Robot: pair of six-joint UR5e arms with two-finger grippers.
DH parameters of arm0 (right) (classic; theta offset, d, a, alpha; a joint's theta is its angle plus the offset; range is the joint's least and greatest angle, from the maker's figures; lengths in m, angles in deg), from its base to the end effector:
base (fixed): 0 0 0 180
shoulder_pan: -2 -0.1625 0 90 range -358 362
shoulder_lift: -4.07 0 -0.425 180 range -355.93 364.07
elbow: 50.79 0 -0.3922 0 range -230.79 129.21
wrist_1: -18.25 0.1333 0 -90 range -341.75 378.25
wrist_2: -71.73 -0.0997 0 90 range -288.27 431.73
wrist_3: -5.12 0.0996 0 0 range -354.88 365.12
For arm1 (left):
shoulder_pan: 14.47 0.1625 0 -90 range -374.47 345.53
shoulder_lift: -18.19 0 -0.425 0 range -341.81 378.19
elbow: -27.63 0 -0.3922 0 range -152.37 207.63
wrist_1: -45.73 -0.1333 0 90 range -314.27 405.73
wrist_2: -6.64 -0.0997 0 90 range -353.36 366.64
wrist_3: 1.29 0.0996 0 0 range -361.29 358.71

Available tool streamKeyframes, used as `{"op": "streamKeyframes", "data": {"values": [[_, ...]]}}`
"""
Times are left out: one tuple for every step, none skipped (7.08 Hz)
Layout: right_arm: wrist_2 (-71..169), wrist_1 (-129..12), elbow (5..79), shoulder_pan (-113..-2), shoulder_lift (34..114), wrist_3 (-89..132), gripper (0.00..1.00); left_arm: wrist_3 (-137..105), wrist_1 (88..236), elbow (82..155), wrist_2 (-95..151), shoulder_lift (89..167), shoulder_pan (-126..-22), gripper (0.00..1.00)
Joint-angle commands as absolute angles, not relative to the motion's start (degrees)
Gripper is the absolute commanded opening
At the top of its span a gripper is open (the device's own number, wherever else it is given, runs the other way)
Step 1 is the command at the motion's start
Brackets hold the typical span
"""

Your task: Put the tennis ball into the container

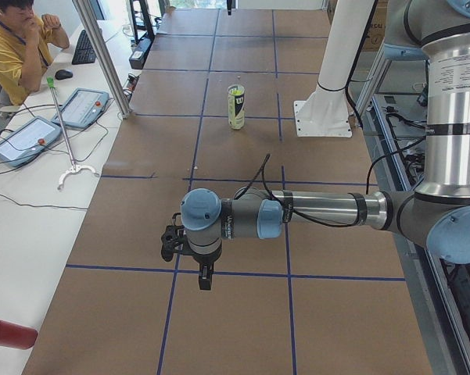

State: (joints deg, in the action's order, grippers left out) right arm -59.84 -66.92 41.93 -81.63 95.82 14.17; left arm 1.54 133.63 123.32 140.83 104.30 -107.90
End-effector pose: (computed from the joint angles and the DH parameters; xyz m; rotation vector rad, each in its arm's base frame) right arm 0.0129 -0.4903 0.6447 -0.0014 -0.7313 0.0079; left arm -0.0914 -0.4578 0.6461 0.0371 0.7704 -0.0120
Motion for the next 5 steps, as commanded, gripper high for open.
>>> {"op": "streamKeyframes", "data": {"values": [[-59.8,-66.9,41.9,-81.7,95.8,14.2,1.00,1.5,133.2,123.2,140.8,104.8,-107.8,1.00],[-59.8,-66.9,41.9,-81.7,95.9,14.2,1.00,1.5,133.3,122.7,140.8,105.4,-107.8,1.00],[-59.8,-66.9,41.9,-81.7,95.8,14.2,1.00,1.6,133.2,122.4,140.8,106.1,-107.8,1.00],[-59.8,-66.9,41.9,-81.7,95.8,14.2,1.00,1.6,133.4,122.3,140.8,106.0,-107.8,1.00],[-59.8,-66.9,41.9,-81.7,95.8,14.2,1.00,1.8,133.4,121.4,141.0,105.6,-107.8,1.00]]}}
